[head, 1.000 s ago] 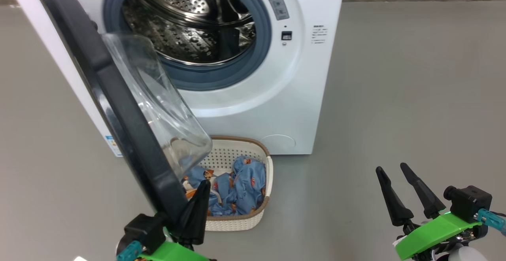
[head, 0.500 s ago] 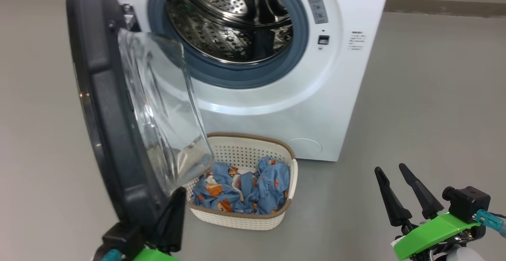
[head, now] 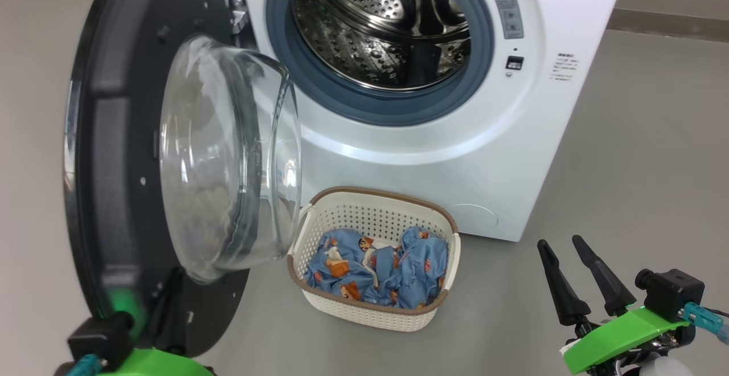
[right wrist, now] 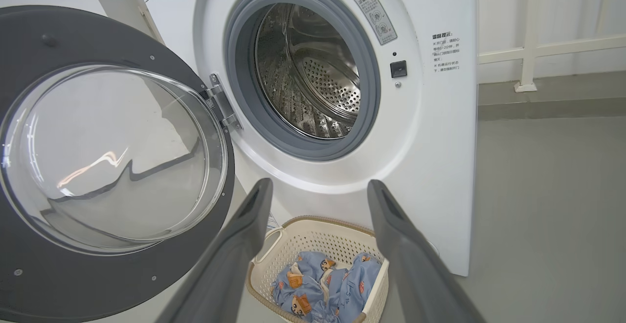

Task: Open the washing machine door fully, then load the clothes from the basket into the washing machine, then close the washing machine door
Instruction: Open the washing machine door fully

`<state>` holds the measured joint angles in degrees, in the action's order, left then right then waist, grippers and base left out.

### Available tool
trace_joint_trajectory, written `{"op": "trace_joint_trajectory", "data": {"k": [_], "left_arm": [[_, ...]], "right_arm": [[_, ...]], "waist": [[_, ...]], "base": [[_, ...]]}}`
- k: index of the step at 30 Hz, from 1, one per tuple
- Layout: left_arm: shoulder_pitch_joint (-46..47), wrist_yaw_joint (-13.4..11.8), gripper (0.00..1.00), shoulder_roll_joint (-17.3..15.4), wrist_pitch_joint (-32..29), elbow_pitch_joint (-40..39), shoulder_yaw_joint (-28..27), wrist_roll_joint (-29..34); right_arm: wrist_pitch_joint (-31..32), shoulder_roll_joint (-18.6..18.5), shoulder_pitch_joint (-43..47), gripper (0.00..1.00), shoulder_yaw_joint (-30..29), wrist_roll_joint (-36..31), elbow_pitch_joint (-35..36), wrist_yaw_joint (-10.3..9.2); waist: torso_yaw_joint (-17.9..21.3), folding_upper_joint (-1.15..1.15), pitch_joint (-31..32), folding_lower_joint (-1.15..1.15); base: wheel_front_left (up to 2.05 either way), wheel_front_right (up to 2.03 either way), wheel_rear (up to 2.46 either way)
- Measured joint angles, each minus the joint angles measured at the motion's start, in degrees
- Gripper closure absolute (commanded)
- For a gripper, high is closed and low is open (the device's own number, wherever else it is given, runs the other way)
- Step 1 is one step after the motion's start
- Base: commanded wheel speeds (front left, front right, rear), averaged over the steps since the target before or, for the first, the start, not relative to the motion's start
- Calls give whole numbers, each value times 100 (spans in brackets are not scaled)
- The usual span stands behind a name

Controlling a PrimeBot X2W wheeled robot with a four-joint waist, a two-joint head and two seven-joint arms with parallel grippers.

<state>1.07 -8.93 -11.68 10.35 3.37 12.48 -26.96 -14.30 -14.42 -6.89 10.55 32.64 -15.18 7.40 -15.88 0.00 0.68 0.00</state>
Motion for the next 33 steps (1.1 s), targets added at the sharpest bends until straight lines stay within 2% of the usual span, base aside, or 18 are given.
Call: {"op": "trace_joint_trajectory", "data": {"k": [4,13,20,28,33], "left_arm": [[-1,-74,100,-133,-143,-53,-162,-58],[269,-23,100,-460,-428,281,-503,-357],[766,219,100,-748,-533,904,-664,-538],[1442,386,100,-999,-687,1689,-725,-563],[1952,595,100,-1162,-734,2326,-712,-561]], "right_arm": [[0,26,4,0,-19,0,4,0],[0,81,1,0,-29,-23,18,0],[0,133,-31,0,-36,-25,33,0],[0,126,-187,0,-38,-35,53,0],[0,126,-271,0,-43,-35,52,0]], "waist": [[-130,0,-36,0],[-395,0,-162,0],[-536,0,-337,0],[-618,0,-534,0],[-658,0,-631,0]], "base": [[0,0,0],[0,0,0],[0,0,0],[0,0,0],[0,0,0]]}}
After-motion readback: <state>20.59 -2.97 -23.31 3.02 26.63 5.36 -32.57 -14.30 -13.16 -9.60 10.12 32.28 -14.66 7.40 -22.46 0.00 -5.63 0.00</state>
